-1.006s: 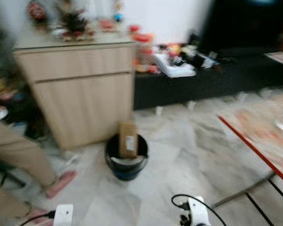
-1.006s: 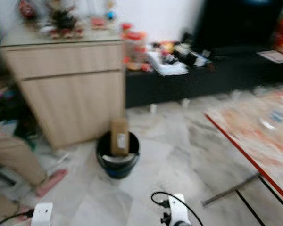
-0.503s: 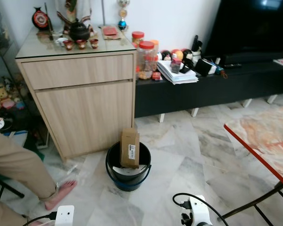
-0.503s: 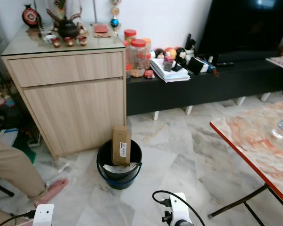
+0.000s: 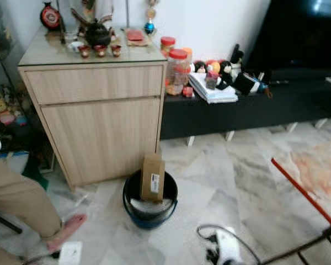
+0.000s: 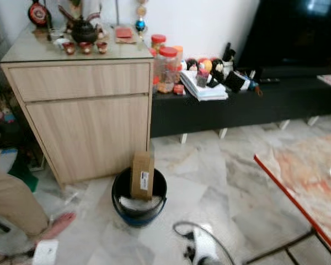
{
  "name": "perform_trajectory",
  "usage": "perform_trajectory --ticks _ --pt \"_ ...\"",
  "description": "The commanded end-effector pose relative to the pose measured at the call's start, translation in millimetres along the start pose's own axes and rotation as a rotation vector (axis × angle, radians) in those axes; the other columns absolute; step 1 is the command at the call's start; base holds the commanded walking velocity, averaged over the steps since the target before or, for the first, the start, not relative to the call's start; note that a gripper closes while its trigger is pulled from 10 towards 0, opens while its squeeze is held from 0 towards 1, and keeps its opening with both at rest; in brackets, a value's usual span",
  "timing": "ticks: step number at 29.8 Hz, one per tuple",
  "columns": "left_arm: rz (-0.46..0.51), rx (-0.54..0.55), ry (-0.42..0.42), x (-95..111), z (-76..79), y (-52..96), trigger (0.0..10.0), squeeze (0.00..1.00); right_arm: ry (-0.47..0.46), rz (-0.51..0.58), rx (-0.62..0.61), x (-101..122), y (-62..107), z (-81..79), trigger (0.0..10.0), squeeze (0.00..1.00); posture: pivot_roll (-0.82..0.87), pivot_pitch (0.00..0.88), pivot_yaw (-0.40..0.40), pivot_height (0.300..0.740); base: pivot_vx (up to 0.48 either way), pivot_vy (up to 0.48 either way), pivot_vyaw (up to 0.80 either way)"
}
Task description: Picking trash to rubbish bin
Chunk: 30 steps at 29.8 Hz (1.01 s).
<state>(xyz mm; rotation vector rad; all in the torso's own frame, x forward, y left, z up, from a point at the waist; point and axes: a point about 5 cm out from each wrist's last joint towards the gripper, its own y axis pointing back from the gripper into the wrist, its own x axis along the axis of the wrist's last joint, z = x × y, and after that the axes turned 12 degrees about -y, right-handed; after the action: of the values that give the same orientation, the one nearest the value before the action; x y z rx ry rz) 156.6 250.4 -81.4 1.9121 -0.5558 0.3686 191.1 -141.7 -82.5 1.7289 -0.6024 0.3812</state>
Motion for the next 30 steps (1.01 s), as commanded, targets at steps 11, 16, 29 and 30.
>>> perform_trajectory --ticks 11,16,29,30 --pt "0.019 -0.016 -0.001 7.1 5.4 -0.7 10.0 0.00 0.018 0.016 -0.026 2.5 2.5 11.9 10.0 0.00 0.02 0.000 -0.055 0.740 0.296 0.000 0.04" --pt "0.021 -0.017 -0.004 7.6 5.3 -0.7 10.0 0.00 0.023 0.013 -0.029 1.9 2.6 12.3 10.0 0.00 0.02 0.000 -0.055 0.740 0.296 0.000 0.56" --pt "0.017 -0.019 -0.007 6.0 5.4 -0.5 10.0 0.00 0.001 0.011 -0.033 -0.2 3.1 13.5 10.0 0.00 0.02 0.000 -0.056 0.740 0.297 0.000 0.13" --pt "0.017 -0.019 -0.007 6.0 5.4 -0.5 10.0 0.00 0.001 0.011 -0.033 -0.2 3.1 13.5 10.0 0.00 0.02 0.000 -0.056 0.740 0.300 0.000 0.00"
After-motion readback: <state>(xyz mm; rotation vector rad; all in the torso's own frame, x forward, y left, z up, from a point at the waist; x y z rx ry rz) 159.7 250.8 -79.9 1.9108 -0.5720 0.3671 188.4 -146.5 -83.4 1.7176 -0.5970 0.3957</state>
